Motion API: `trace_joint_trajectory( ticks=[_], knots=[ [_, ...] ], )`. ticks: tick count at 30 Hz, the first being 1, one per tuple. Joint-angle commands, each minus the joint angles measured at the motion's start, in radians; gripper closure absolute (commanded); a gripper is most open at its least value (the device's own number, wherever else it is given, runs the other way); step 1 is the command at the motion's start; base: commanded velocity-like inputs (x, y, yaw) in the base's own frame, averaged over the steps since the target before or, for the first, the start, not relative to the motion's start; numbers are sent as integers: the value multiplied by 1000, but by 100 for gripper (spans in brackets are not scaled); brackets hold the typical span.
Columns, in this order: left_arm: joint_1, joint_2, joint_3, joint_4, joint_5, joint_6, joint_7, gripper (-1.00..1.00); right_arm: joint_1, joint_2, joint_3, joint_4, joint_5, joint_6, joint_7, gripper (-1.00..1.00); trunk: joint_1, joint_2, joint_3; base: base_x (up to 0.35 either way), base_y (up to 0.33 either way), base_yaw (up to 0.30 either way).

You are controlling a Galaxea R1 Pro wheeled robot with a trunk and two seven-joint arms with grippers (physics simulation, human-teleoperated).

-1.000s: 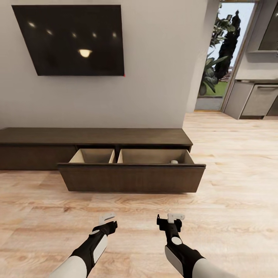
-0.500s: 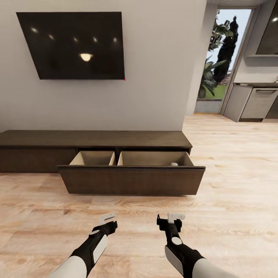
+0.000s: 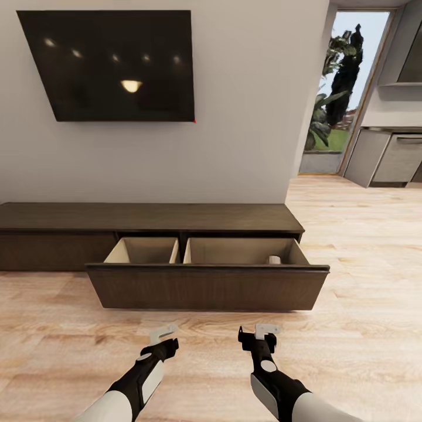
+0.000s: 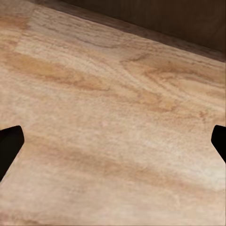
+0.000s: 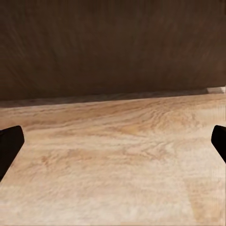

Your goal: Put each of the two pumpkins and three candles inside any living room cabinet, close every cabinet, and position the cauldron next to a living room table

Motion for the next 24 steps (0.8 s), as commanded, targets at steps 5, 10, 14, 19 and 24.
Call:
trace_joint_trajectory(
  ticks=[5,10,14,19,24],
  knots=[
    [0,-2,2,-1,9,0,1,-100,-1,-2,8,0,-8,-5,-5,-100,0,0,-1,284,224,0],
    [0,-2,2,0,9,0,1,-100,-1,-3,8,0,-8,-5,-5,-100,0,0,-1,259,163,0],
    [0,-2,2,0,9,0,1,-100,-1,-2,9,0,-8,-5,-5,-100,0,0,-1,199,29,0],
    [0,-2,2,1,9,0,1,-100,-1,-2,8,0,-8,-5,-5,-100,0,0,-1,267,5,0],
    [0,-2,2,1,9,0,1,-100,-1,-2,9,0,-8,-4,-4,-100,0,0,-1,319,1,0]
  ],
)
